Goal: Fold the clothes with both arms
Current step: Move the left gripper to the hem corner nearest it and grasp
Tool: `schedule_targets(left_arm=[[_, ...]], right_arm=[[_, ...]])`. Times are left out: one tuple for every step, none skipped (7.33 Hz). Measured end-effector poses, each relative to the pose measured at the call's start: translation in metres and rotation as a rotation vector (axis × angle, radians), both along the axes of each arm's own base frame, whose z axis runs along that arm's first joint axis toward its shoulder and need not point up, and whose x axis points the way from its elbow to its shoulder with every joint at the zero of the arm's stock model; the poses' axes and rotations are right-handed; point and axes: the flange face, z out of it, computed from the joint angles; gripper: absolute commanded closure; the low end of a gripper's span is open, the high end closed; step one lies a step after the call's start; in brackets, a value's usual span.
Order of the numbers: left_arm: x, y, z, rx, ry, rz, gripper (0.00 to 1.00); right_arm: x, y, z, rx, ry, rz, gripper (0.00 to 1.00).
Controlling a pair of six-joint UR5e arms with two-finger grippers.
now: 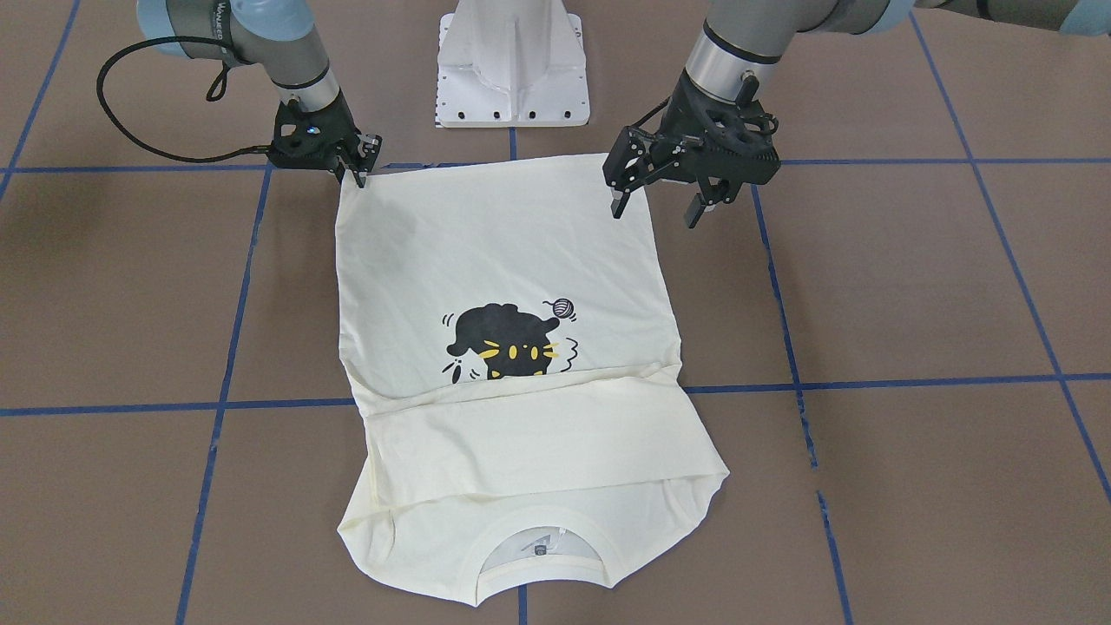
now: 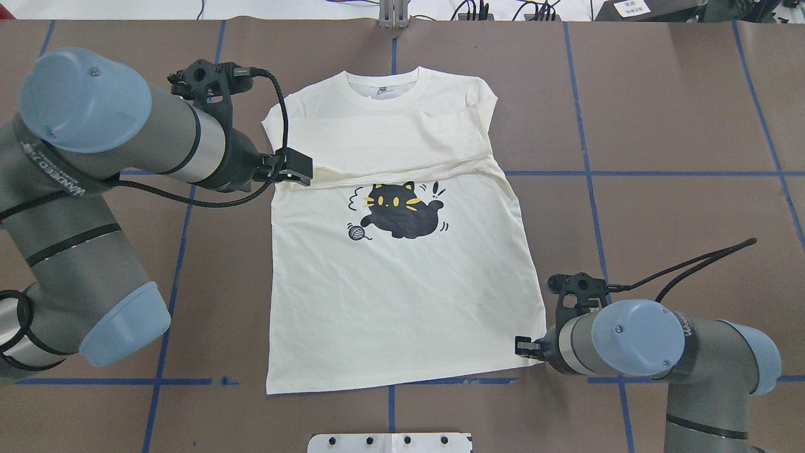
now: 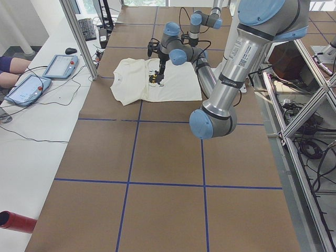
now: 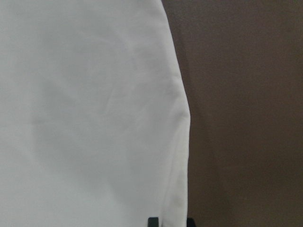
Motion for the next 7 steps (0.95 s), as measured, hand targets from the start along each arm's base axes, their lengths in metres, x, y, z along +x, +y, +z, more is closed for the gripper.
schedule_targets(left_arm=[[0.001, 0.000, 0.001, -0.001, -0.001, 0.000, 0.00], [0.002, 0.000, 0.001, -0.002, -0.003, 0.000, 0.00], [0.004, 0.001, 0.003, -0.005, -0.007, 0.002, 0.00], [0.010, 0.006, 0.008, -0.020, -0.011, 0.009, 0.00], [0.026, 0.022, 0.018, -0.075, -0.015, 0.014, 0.00], [0.051, 0.048, 0.030, -0.169, -0.016, 0.002, 0.00], [0.079, 0.081, 0.037, -0.258, -0.017, -0.024, 0.01]], right_arm=[[0.001, 0.000, -0.001, -0.001, -0.003, -0.001, 1.00], [0.001, 0.000, -0.002, -0.002, -0.006, -0.002, 1.00], [0.001, 0.000, -0.003, -0.001, -0.007, 0.000, 1.00], [0.002, -0.001, -0.004, 0.004, -0.008, 0.006, 1.00], [0.004, -0.002, -0.006, 0.013, -0.011, 0.016, 1.00], [0.007, -0.003, -0.011, 0.025, -0.018, 0.029, 1.00], [0.010, -0.004, -0.017, 0.035, -0.030, 0.037, 1.00]])
